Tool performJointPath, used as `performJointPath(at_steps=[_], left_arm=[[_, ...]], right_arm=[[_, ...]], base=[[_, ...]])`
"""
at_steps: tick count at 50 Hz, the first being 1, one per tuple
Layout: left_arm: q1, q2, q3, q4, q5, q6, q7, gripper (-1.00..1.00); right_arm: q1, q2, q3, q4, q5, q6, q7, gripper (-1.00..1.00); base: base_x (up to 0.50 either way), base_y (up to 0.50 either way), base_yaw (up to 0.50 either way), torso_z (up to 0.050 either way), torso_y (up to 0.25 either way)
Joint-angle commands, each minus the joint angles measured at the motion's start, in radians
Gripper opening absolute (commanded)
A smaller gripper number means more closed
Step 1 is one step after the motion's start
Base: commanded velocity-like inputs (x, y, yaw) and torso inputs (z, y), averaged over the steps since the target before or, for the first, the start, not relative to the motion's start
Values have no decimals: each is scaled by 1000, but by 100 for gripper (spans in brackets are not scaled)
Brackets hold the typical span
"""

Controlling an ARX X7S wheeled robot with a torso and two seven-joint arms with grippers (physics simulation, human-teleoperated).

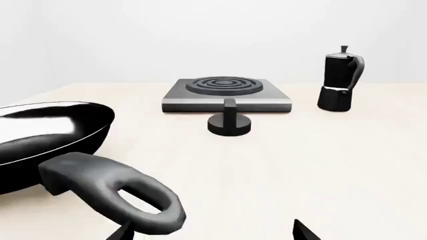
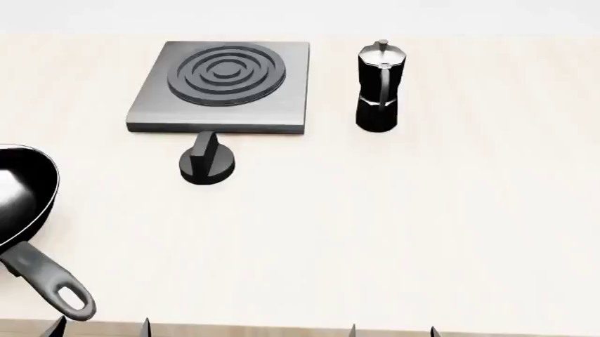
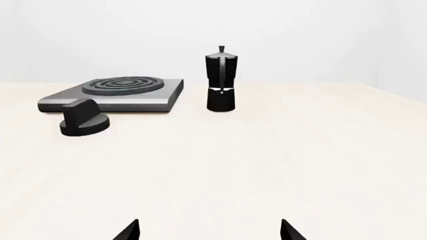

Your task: Turn on the stove.

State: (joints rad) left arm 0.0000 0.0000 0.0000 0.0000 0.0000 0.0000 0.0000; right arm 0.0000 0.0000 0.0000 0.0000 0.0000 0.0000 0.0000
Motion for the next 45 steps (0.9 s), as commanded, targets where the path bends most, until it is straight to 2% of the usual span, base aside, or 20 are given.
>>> performJointPath(at_steps=[1, 11, 31, 35, 45], left_arm=[[-2, -16, 18, -5, -17, -2, -16, 100], [-2, -43, 46, 7, -61, -24, -50, 100], [27, -88, 82, 294, -62, -235, -128, 100], [15, -100, 97, 395, -53, -315, -138, 100], [-63, -105, 107, 473, -77, -401, -150, 100]], right_arm=[[-4, 15, -17, -7, 23, -3, 19, 100], [0, 43, -48, -2, 34, -6, 83, 100], [-18, 94, -101, -327, 34, 263, 135, 100], [0, 106, -118, -419, 33, 336, 133, 100], [68, 118, -128, -561, 46, 466, 146, 100]], base=[[0, 0, 0, 0, 0], [0, 0, 0, 0, 0], [0, 0, 0, 0, 0], [0, 0, 0, 0, 0], [0, 0, 0, 0, 0]])
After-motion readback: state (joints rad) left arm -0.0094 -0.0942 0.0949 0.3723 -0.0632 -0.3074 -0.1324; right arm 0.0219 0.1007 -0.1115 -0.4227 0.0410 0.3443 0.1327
